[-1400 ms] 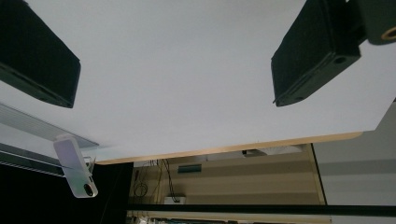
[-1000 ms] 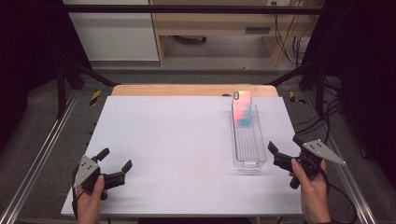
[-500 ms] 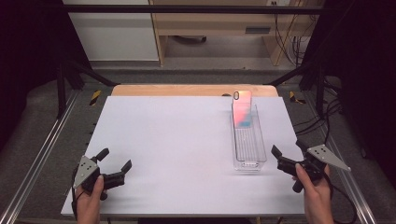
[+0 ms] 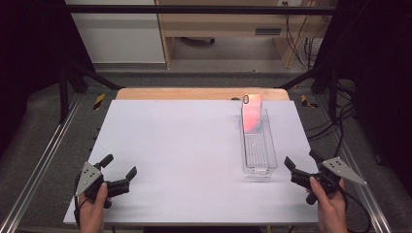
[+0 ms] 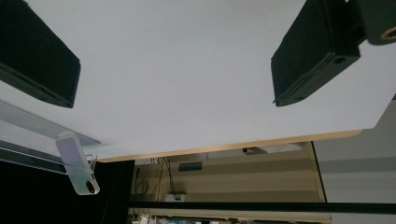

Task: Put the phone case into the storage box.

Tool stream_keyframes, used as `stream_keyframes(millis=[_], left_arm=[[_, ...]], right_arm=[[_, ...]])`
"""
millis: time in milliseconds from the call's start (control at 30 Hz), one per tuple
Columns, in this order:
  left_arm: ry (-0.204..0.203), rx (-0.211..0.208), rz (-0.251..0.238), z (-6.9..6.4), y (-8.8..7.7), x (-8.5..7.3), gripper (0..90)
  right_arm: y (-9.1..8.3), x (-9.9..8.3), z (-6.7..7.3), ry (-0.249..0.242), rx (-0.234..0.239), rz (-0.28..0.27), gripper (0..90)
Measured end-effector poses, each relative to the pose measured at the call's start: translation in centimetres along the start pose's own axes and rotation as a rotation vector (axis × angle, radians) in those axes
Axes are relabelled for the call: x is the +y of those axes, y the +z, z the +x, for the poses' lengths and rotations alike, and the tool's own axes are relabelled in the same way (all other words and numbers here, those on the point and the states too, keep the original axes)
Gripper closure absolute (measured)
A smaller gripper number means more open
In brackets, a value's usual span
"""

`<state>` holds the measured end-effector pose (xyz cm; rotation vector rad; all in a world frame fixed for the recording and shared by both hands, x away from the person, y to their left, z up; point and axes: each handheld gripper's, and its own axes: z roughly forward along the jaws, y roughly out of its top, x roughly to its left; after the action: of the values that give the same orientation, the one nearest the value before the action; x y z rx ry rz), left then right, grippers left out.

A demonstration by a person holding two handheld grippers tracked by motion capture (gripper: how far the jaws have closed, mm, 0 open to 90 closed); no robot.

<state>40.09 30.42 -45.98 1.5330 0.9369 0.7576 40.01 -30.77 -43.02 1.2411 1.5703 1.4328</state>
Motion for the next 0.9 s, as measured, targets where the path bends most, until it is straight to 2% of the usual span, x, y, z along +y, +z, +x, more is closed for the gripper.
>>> stream_keyframes(millis=[300, 633, 900], left_arm=[[0.001, -0.005, -0.009, -0.3, -0.4, 0.1, 1.1], [-0.007, 0.019, -0.022, 0.2, -1.2, 0.0, 1.5], [0.031, 0.005, -0.038, 0.2, -1.5, -0.1, 1.6]], right_arm=[[0.1, -1.0, 0.3, -0.026, 0.048, -0.031, 3.3], [0.9, -2.0, 0.9, -0.033, 0.084, -0.022, 3.2], [1.6, -2.8, 1.5, -0.029, 0.110, -0.015, 3.2]])
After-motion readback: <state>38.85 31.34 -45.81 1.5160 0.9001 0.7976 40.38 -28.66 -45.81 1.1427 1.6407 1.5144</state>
